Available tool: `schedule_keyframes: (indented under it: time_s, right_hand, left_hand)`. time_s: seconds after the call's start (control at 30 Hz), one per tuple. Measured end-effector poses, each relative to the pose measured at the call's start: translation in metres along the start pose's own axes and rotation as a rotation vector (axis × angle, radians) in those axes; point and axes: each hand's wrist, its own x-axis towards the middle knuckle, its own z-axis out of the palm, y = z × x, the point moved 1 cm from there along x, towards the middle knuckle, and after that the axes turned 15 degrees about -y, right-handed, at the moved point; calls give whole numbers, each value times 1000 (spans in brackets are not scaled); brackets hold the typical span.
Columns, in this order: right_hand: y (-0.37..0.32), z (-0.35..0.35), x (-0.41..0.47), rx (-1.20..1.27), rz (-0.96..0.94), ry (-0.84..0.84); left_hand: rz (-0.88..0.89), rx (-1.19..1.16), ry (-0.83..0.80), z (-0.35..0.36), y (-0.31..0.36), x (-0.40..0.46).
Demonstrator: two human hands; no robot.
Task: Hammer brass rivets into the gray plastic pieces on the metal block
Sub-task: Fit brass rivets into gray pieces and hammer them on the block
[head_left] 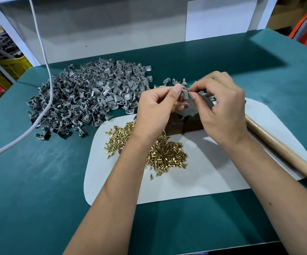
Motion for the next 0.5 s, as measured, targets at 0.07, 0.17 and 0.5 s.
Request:
schedule_keyframes:
  time_s: [0.07,0.17,0.5]
  right_hand:
    - [0,0,0,23,32,12]
    - [0,1,0,95,98,26]
    - [-3,5,-1,103,146,-9]
  left_hand:
    - [30,71,49,1,1,0]
    - [65,122,57,1,1,-1]
    - [37,131,80,5,-2,0]
